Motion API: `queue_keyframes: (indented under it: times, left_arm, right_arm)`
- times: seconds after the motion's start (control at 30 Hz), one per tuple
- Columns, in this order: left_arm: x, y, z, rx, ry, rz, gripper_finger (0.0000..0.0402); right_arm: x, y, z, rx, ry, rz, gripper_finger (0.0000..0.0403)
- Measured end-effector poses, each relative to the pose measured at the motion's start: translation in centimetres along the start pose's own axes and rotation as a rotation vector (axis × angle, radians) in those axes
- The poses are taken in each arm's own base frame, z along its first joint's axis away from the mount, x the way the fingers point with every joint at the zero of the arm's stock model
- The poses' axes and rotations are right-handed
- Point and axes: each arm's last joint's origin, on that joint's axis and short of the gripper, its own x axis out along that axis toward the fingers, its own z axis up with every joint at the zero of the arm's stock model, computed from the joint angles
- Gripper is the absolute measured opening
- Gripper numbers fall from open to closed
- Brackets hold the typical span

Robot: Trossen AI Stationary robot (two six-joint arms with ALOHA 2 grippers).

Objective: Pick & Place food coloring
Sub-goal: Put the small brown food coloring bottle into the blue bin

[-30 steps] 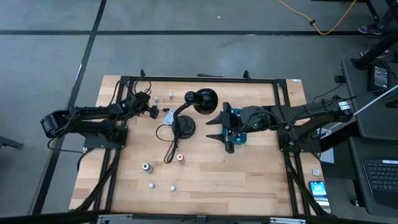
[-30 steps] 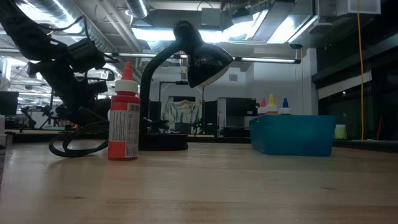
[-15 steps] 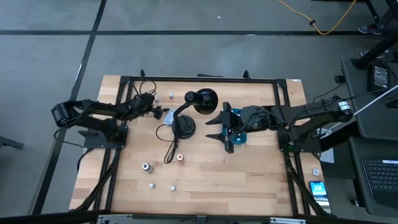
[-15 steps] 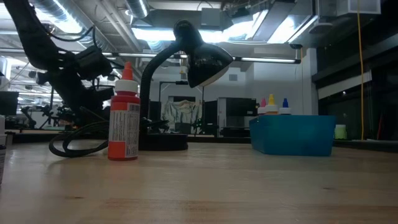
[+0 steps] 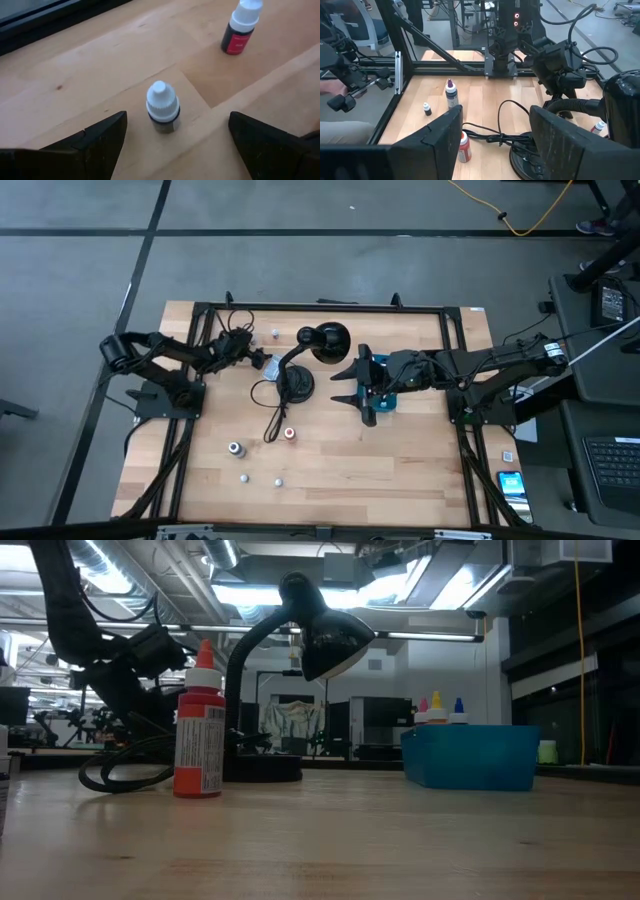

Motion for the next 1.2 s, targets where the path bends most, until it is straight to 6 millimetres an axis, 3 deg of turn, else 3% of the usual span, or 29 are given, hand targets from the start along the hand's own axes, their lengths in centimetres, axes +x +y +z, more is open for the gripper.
queue_keyframes:
  times: [0.37, 1.2]
  left_arm:
    - [0.15, 0.09, -0.26, -0.032, 0.03, -0.004, 0.0338]
    - [0.16, -0.01, -0.13, -0.042, 0.021, -0.029, 0.021]
  right_arm:
    - [0.0, -0.01, 0.0, 0.0, 0.0, 0.0, 0.0231]
    - [0.0, 0.0, -0.01, -0.004, 0.001, 0.0, 0.0231]
